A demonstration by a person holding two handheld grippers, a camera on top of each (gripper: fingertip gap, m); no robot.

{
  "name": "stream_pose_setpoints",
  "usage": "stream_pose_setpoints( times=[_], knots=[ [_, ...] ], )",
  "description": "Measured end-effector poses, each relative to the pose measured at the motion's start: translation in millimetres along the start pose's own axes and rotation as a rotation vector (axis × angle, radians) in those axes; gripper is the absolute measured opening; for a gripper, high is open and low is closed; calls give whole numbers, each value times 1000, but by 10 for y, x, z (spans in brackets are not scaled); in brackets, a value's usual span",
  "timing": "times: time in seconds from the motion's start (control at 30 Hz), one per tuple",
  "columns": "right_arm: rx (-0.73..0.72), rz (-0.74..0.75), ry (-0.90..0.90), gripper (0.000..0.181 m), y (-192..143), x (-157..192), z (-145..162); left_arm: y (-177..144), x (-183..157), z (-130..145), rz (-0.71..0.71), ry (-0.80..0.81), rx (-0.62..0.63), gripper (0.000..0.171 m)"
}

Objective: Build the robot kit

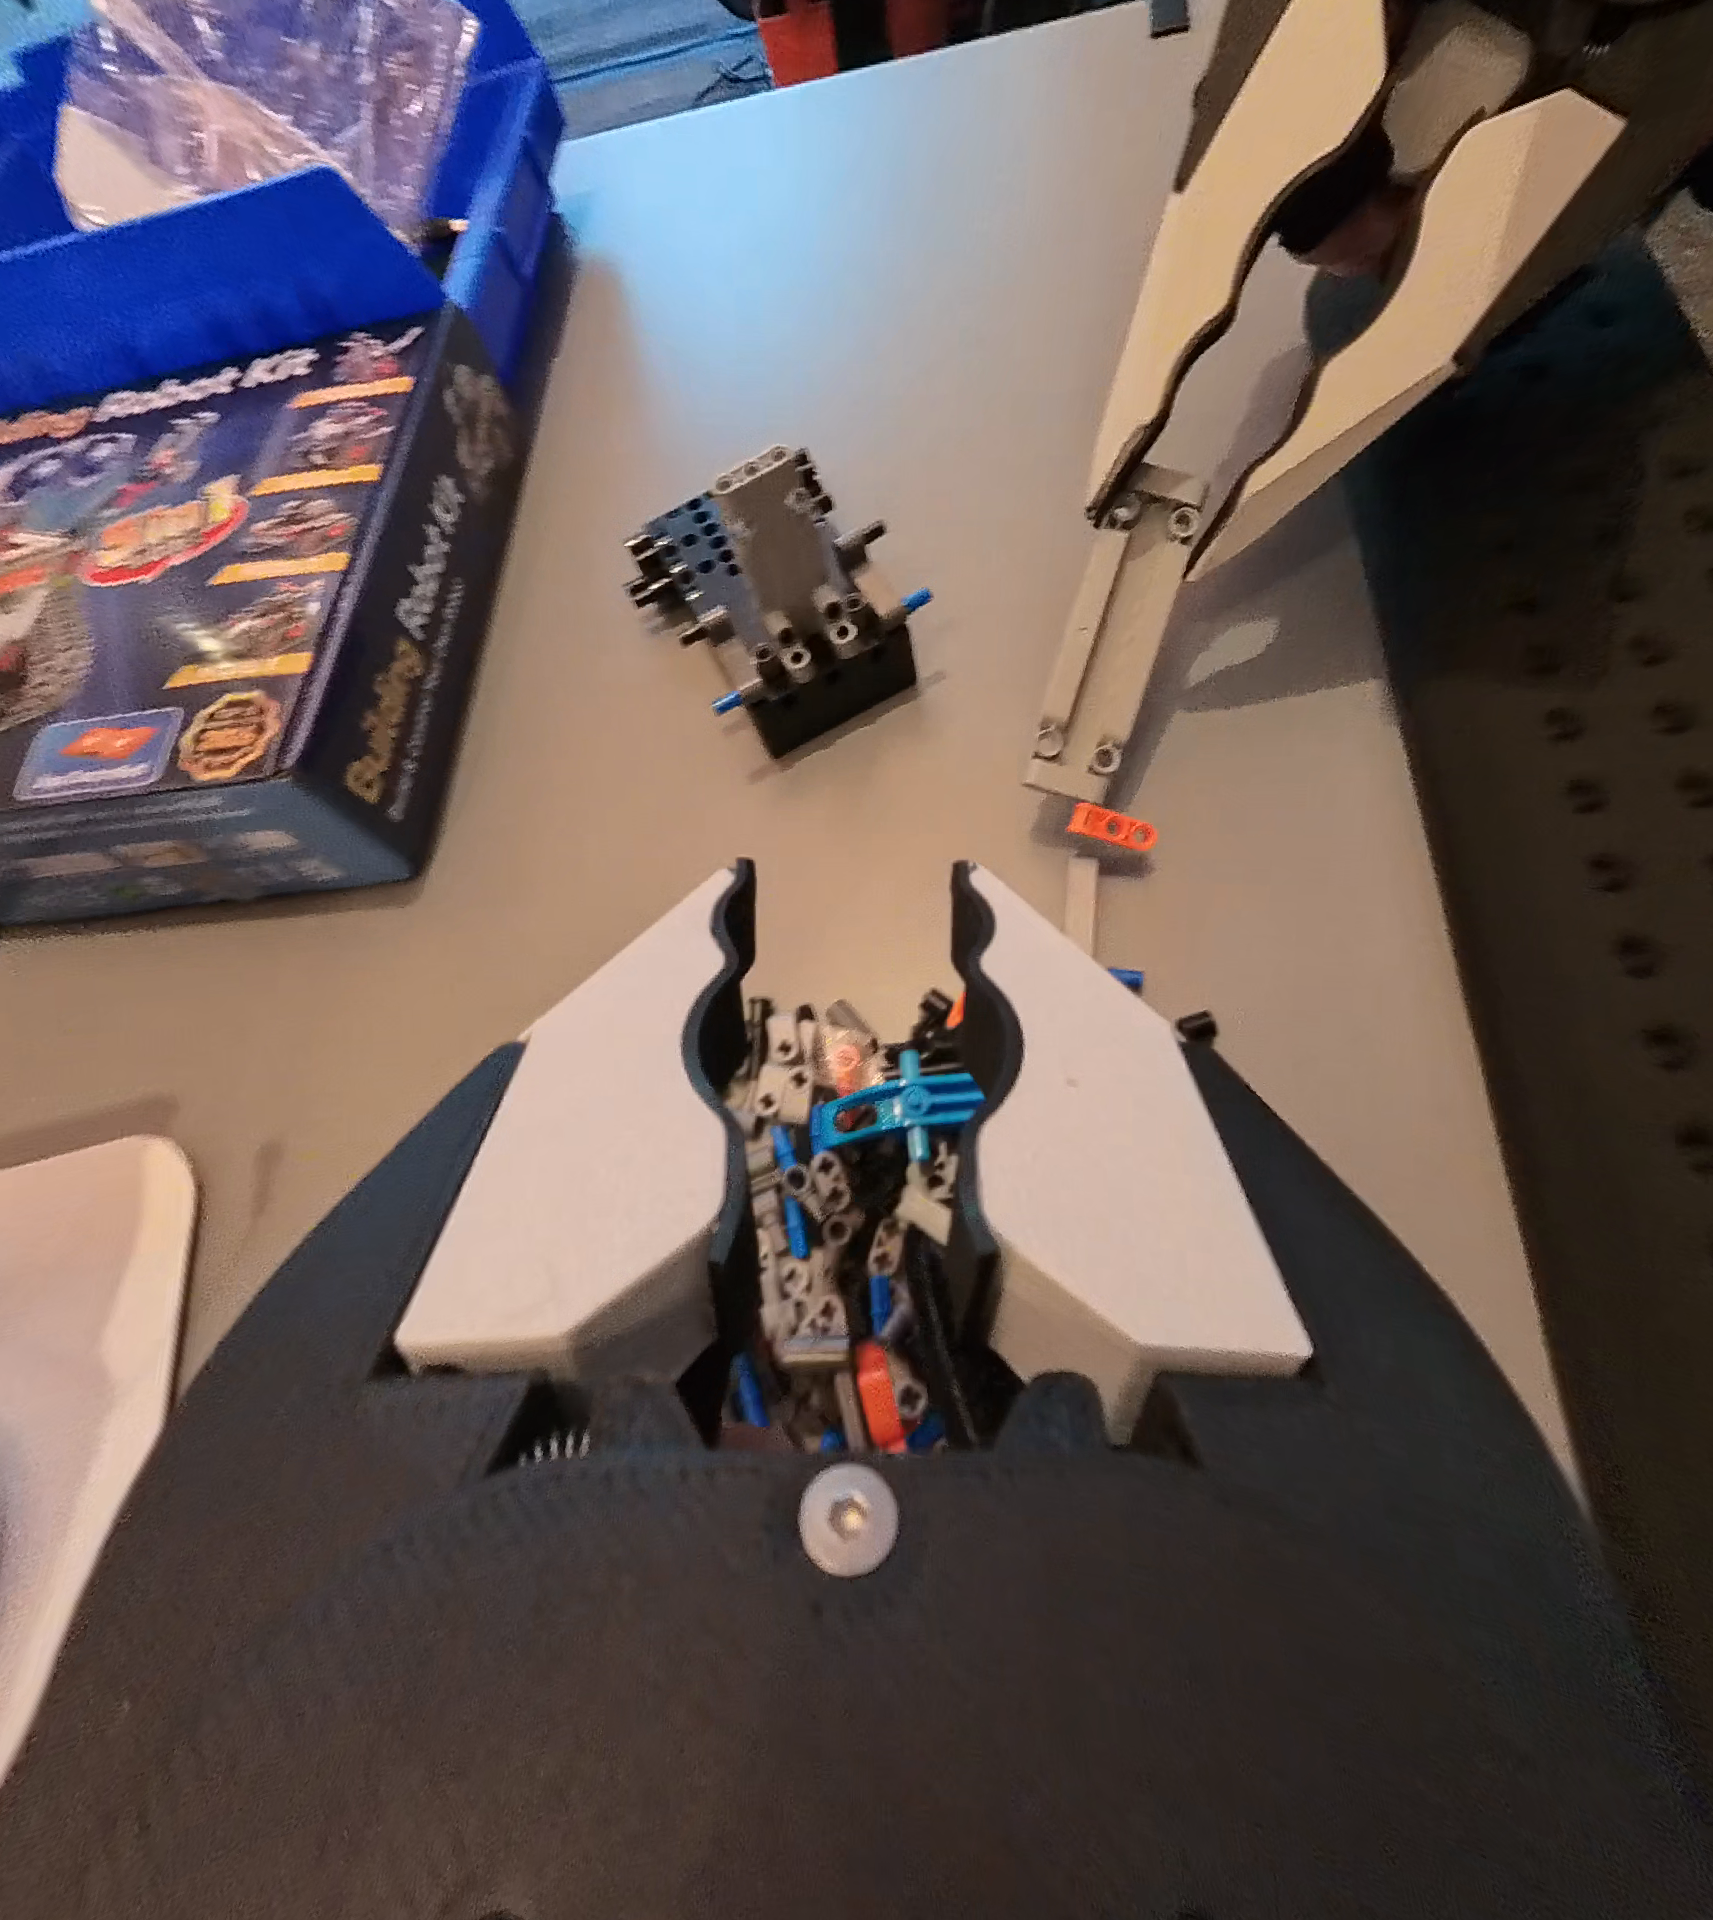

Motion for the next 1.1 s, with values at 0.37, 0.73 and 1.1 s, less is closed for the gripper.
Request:
stream_pose_setpoints(
  times=[0.37, 0.73, 1.1],
  knots=[
    [51, 90, -232, 24, -19, 120, -247, 475, -103, 13, 126, -48, 19, 51],
    [-11, 142, -356, 24, -79, 134, -510, 505, -127, -5, 263, -182, -52, 33],
    [-64, 156, -399, 24, 14, 102, -632, 333, -88, -26, 266, -224, -116, 10]
  ],
)
Point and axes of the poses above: each gripper's, where its closed fingertips meet, y out along the fingers, z out of its underside, x = y × z across the jaws, the point moved 7 cm from there along -y, back along the fingers, and after that the axes turned 12 degrees about -x, right-handed, at the moved point
